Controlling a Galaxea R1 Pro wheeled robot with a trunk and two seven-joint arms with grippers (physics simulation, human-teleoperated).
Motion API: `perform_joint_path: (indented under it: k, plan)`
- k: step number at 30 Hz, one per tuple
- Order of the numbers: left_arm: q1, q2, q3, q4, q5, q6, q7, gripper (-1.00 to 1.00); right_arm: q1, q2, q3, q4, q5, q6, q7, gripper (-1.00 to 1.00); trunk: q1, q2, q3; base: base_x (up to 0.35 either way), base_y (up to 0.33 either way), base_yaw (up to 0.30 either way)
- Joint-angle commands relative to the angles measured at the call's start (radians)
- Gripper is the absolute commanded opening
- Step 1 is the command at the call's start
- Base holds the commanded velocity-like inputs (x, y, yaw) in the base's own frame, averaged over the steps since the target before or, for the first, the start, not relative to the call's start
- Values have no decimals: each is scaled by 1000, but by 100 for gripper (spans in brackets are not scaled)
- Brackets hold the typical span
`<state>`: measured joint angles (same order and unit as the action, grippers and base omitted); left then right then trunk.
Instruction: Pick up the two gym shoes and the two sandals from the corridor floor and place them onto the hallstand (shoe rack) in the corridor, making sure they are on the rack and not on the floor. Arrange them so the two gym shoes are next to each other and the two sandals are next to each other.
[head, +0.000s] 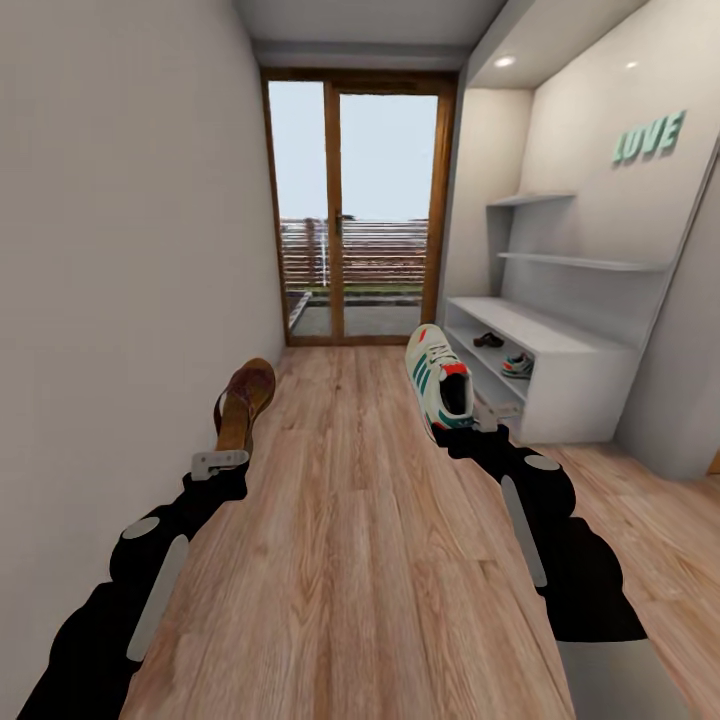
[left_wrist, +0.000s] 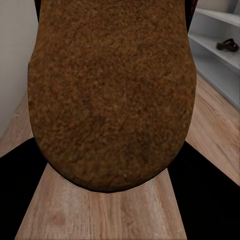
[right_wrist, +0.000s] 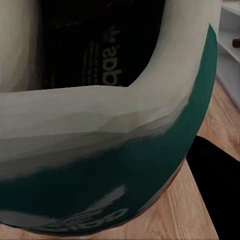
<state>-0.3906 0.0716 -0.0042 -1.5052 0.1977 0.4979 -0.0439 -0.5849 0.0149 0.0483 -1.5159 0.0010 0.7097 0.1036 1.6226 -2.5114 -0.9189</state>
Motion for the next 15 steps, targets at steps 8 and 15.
perform_joint_path:
  k: [8, 15]
  plan:
    - [-1, 1, 0, -1, 5, 5, -1, -100, 0, 0, -1, -1, 1, 5, 2, -100, 0, 0, -1, 344, 0, 0]
    - [-1, 1, 0, -1, 6, 5, -1, -100, -1, 0, -1, -1, 1, 5, 2, -100, 0, 0, -1, 344, 0, 0]
